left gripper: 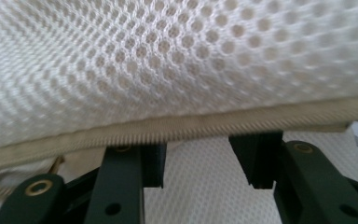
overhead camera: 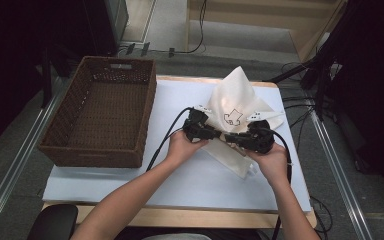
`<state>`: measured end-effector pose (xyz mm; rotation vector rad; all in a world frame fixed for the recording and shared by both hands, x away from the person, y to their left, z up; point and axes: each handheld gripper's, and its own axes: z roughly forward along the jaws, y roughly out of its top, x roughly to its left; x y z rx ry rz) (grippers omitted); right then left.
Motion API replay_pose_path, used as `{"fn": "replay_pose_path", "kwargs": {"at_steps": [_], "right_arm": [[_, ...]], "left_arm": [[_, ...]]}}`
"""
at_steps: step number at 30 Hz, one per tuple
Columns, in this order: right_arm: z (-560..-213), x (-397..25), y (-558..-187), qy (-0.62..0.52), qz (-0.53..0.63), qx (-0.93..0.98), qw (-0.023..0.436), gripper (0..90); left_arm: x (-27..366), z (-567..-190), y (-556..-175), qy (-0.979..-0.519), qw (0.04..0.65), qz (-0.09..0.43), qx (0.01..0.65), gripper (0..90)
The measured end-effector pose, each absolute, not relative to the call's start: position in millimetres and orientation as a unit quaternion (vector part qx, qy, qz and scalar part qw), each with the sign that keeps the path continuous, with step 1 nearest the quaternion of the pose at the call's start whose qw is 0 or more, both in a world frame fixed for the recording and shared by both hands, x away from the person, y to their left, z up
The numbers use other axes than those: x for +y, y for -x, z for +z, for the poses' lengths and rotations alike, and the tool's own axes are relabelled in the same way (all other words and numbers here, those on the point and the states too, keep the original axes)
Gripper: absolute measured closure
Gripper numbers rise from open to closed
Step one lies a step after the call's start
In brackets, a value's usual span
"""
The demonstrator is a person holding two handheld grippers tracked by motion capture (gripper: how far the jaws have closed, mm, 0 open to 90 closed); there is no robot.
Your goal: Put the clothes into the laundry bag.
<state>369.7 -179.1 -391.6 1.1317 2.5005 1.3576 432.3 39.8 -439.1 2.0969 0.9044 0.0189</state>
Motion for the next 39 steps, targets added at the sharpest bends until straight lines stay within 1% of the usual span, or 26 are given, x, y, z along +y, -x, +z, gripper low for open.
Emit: {"fn": "replay_pose_path", "kwargs": {"at_steps": [3, 8, 13, 22, 24, 26, 29, 31, 32, 35, 38, 39], "right_arm": [[-391, -179, -370, -0.370, 0.444, 0.815, 0.041, 88.4], [-391, -180, -370, -0.372, 0.444, 0.814, 0.042, 88.4], [-391, -179, -371, -0.373, 0.443, 0.814, 0.041, 88.4], [-392, -178, -372, -0.373, 0.443, 0.814, 0.039, 88.3], [-393, -178, -373, -0.374, 0.443, 0.814, 0.038, 88.4], [-393, -178, -373, -0.373, 0.443, 0.814, 0.038, 88.4], [-393, -178, -373, -0.373, 0.443, 0.814, 0.038, 88.3], [-393, -178, -373, -0.374, 0.444, 0.813, 0.038, 88.3], [-393, -178, -373, -0.375, 0.444, 0.813, 0.037, 88.4], [-394, -178, -374, -0.377, 0.443, 0.812, 0.036, 88.3], [-394, -178, -375, -0.379, 0.444, 0.811, 0.035, 88.3], [-395, -179, -375, -0.379, 0.445, 0.811, 0.035, 88.4]], "left_arm": [[47, -433, -428, -0.840, 0.409, 0.016, 0.355, 51.5], [63, -432, -423, -0.841, 0.402, 0.030, 0.360, 49.7], [73, -442, -426, -0.843, 0.385, 0.040, 0.375, 48.0], [67, -464, -437, -0.833, 0.383, 0.044, 0.397, 47.6], [62, -466, -440, -0.834, 0.379, 0.044, 0.397, 49.4], [57, -467, -441, -0.833, 0.382, 0.049, 0.398, 53.4], [48, -469, -443, -0.832, 0.382, 0.042, 0.399, 66.2], [41, -471, -445, -0.836, 0.381, 0.042, 0.392, 76.8], [38, -471, -445, -0.835, 0.382, 0.041, 0.394, 79.1], [33, -469, -449, -0.832, 0.382, 0.028, 0.400, 82.1], [30, -464, -451, -0.815, 0.406, -0.006, 0.414, 83.0], [28, -461, -450, -0.813, 0.413, -0.007, 0.411, 83.1]]}}
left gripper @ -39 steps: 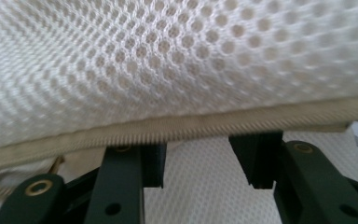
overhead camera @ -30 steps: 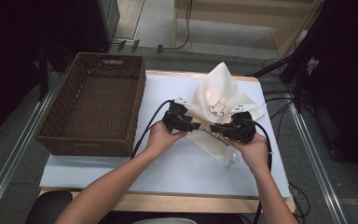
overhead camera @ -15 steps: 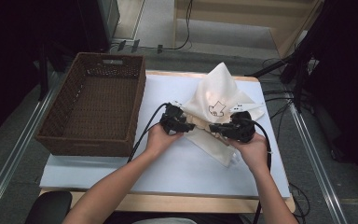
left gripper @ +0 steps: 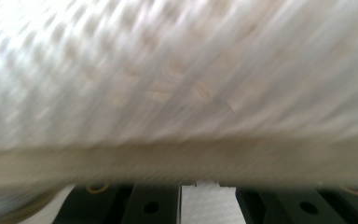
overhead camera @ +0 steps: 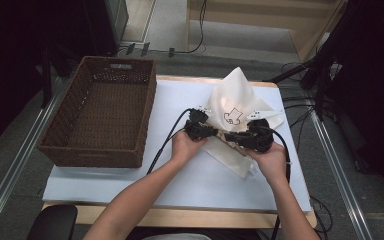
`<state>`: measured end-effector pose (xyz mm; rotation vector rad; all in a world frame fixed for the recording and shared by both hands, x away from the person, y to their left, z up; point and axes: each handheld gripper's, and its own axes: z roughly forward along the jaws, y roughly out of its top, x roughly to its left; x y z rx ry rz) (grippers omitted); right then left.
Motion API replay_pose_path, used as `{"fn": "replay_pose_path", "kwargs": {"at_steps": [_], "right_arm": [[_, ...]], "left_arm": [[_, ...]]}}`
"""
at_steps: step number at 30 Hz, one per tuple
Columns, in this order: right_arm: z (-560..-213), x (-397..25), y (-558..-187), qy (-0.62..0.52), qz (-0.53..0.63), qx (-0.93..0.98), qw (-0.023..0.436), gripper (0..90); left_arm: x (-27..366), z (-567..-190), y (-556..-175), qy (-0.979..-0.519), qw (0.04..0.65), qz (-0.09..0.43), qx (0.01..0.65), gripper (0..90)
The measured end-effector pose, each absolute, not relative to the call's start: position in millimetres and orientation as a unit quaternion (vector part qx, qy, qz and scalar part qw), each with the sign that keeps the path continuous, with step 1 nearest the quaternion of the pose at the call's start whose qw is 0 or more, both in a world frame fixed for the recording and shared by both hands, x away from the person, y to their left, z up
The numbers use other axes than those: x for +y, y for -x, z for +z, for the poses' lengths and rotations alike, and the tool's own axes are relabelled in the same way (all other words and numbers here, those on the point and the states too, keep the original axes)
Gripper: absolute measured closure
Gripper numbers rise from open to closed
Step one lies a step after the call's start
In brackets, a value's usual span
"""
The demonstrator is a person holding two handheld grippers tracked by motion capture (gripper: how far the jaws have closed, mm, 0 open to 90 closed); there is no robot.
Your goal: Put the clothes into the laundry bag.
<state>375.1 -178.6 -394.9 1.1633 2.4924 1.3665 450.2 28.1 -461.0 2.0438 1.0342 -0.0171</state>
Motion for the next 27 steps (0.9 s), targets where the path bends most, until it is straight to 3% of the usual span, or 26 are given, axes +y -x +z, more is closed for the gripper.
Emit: {"fn": "replay_pose_path", "kwargs": {"at_steps": [5, 17, 27], "right_arm": [[-394, -182, -375, -0.383, 0.446, 0.808, 0.035, 88.3], [-396, -185, -376, -0.385, 0.449, 0.806, 0.030, 88.4], [-396, -185, -375, -0.381, 0.448, 0.808, 0.026, 88.5]], "left_arm": [[18, -446, -445, -0.803, 0.451, 0.006, 0.389, 83.2], [-1, -468, -455, -0.819, 0.432, 0.038, 0.375, 82.2], [-1, -459, -458, -0.814, 0.420, 0.090, 0.390, 82.5]]}}
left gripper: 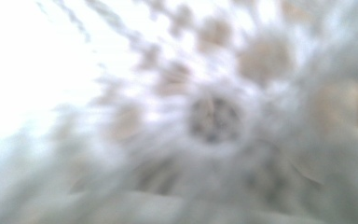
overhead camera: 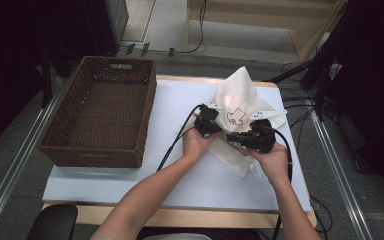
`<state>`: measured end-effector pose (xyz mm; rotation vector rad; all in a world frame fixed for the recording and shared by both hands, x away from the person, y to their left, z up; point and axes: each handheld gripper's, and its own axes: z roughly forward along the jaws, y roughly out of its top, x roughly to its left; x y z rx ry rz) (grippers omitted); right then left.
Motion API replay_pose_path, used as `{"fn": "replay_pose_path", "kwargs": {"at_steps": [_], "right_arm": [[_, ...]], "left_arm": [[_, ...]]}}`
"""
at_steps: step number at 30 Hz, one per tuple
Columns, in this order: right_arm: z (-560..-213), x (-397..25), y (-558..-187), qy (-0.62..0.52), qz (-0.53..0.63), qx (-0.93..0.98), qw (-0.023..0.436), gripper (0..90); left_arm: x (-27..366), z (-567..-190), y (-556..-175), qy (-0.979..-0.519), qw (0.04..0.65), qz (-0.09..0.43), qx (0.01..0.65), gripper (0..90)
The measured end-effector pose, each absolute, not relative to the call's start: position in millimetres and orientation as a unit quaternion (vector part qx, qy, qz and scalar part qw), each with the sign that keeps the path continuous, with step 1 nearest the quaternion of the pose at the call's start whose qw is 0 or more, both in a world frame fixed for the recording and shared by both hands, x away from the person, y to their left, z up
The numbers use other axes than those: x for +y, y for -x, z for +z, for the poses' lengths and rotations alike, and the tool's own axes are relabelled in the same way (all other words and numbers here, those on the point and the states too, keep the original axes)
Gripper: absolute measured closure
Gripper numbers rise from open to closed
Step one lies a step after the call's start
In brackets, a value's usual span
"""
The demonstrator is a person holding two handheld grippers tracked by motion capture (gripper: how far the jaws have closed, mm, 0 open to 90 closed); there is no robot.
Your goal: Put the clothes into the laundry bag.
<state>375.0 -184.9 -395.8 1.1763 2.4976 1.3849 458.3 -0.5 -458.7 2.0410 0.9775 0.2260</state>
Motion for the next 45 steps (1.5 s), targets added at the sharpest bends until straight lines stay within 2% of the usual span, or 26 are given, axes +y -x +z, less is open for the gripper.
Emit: {"fn": "replay_pose_path", "kwargs": {"at_steps": [9, 14, 25, 31, 34, 37, 41, 45], "right_arm": [[-397, -185, -376, -0.377, 0.443, 0.813, 0.020, 88.6], [-397, -188, -377, -0.382, 0.444, 0.810, 0.031, 88.4], [-393, -192, -376, -0.390, 0.451, 0.801, 0.055, 88.1], [-391, -193, -374, -0.395, 0.453, 0.797, 0.060, 88.1], [-390, -194, -374, -0.396, 0.452, 0.797, 0.064, 88.1], [-388, -194, -374, -0.398, 0.452, 0.796, 0.066, 88.0], [-386, -194, -372, -0.399, 0.451, 0.795, 0.070, 88.0], [-386, -194, -373, -0.399, 0.452, 0.795, 0.069, 88.1]], "left_arm": [[-4, -466, -475, -0.823, 0.400, 0.061, 0.398, 81.8], [2, -463, -474, -0.816, 0.415, 0.026, 0.402, 78.6], [16, -450, -451, -0.832, 0.414, 0.019, 0.369, 51.6], [26, -445, -440, -0.840, 0.406, 0.021, 0.358, 44.8], [31, -445, -434, -0.836, 0.414, 0.019, 0.358, 45.1], [32, -446, -426, -0.836, 0.423, 0.015, 0.349, 49.5], [24, -449, -419, -0.842, 0.428, 0.005, 0.329, 64.9], [13, -454, -418, -0.834, 0.443, 0.000, 0.329, 76.2]]}}
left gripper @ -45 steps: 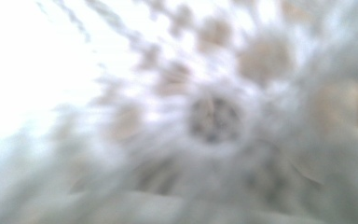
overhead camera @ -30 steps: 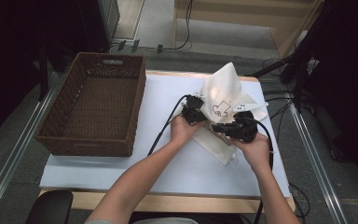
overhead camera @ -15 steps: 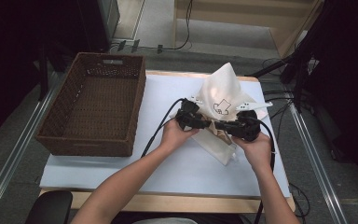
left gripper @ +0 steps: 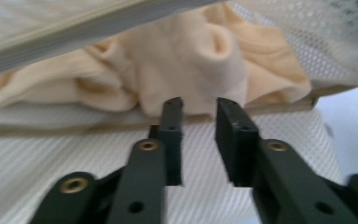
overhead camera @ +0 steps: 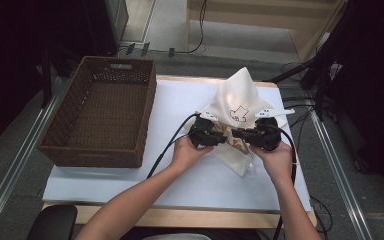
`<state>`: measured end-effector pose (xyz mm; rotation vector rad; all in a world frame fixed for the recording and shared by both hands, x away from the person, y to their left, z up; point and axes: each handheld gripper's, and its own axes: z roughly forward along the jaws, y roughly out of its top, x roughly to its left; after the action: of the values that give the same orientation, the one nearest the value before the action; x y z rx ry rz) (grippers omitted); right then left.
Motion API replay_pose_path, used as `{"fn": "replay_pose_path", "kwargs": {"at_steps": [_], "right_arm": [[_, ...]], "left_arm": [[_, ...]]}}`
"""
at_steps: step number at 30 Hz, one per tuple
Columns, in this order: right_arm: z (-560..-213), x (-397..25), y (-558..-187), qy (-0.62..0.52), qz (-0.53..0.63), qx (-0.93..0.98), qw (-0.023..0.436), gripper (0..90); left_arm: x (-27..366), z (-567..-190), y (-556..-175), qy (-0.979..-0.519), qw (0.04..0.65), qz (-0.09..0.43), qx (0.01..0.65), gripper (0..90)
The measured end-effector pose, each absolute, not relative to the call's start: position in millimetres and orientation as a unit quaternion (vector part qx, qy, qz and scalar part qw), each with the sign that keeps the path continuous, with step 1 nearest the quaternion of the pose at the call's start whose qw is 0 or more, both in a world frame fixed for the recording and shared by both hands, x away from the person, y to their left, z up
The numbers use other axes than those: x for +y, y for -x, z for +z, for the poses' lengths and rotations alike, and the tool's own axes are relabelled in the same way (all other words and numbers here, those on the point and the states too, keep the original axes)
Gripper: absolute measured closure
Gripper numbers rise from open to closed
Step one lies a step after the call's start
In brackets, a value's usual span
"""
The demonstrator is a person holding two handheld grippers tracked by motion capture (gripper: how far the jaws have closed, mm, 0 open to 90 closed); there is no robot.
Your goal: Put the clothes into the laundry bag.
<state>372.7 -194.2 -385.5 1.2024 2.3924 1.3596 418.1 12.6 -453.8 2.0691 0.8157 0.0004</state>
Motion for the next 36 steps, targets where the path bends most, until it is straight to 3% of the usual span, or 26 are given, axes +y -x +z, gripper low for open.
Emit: {"fn": "replay_pose_path", "kwargs": {"at_steps": [11, 24, 27, 36], "right_arm": [[-387, -198, -373, -0.397, 0.449, 0.798, 0.056, 88.3], [-385, -205, -369, -0.380, 0.464, 0.800, 0.039, 88.7], [-385, -206, -369, -0.380, 0.465, 0.799, 0.034, 88.7], [-387, -209, -371, -0.391, 0.465, 0.793, 0.049, 88.5]], "left_arm": [[-32, -463, -438, -0.831, 0.445, 0.012, 0.333, 79.7], [-40, -458, -454, -0.827, 0.434, 0.046, 0.354, 84.6], [-37, -461, -460, -0.821, 0.432, 0.039, 0.370, 89.9], [-28, -455, -461, -0.837, 0.422, 0.020, 0.348, 90.0]]}}
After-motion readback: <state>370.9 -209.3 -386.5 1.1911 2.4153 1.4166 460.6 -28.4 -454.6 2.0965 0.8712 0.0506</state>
